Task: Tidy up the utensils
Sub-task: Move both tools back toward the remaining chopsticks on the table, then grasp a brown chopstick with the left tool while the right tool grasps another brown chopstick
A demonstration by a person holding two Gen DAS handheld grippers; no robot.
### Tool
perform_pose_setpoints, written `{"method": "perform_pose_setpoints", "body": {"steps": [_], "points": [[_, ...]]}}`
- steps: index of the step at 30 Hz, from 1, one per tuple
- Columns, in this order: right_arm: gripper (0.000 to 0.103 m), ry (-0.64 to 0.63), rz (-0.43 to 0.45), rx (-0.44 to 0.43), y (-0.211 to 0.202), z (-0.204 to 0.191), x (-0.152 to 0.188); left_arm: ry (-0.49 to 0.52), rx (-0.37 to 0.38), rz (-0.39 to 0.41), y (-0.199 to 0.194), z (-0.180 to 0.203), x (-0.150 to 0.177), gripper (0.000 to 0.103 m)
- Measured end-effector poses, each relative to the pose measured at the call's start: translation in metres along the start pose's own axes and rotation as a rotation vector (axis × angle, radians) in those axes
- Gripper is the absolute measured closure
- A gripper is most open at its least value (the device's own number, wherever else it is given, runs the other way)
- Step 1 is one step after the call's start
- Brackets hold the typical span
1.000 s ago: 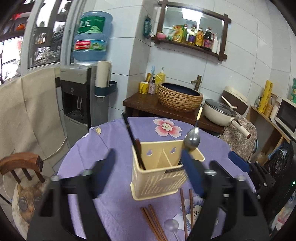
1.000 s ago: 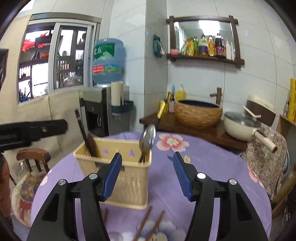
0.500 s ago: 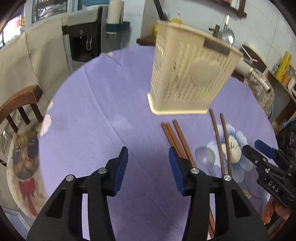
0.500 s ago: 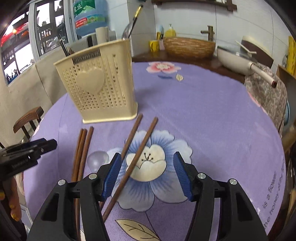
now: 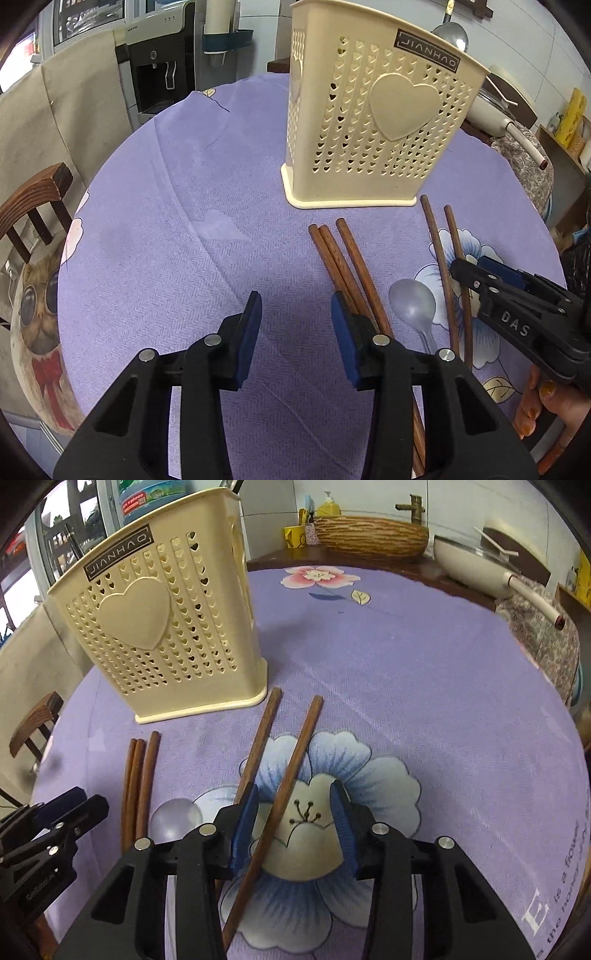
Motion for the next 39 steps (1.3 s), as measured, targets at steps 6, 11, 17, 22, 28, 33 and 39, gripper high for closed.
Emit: {"method": "perform_pose_setpoints", "body": {"steps": [6, 11, 17, 22, 28, 33, 39], "points": [[0.064, -0.001, 0.012, -0.001, 0.001, 0.002, 0.001, 0.023, -0.014, 0.005, 0.005, 0.011, -0.007, 0.064], [0.064, 0.004, 0.018, -0.011, -0.001, 0.004, 0.002, 0.037, -0.044, 0.018, 0.011, 0.019, -0.01, 0.064], [0.064, -0.004, 0.013, -0.02, -0.001, 0.006, 0.001, 0.046, -0.122, 0.021, 0.007, 0.006, -0.008, 0.064], [0.064, -0.016, 0.002, -0.004, 0.001, 0.004, -0.001, -0.023, -0.067, 0.002, 0.006, -0.007, -0.007, 0.064], [0.064, 0.008, -0.008, -0.007, 0.004, 0.006, -0.008, -0.052, -0.004, 0.014, 0.001, -0.001, -0.013, 0.064], [0.064, 0.009, 0.0, -0.008, 0.004, 0.007, -0.006, -0.033, 0.0, 0.002, 0.012, 0.007, -0.012, 0.063], [0.062, 0.009, 0.005, -0.007, 0.005, 0.005, -0.007, -0.053, -0.051, 0.006, 0.014, 0.008, -0.015, 0.063]]}}
Point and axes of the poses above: each gripper's, at about its wrist camera, not at the fingertips, and y roughly the way its jaws point, z to its right, x to its underside, the point moved 8 cm from there along y, roughly the way its jaws point, and after that the axes turned 7 degrees about -z, right-handed, at the moved point
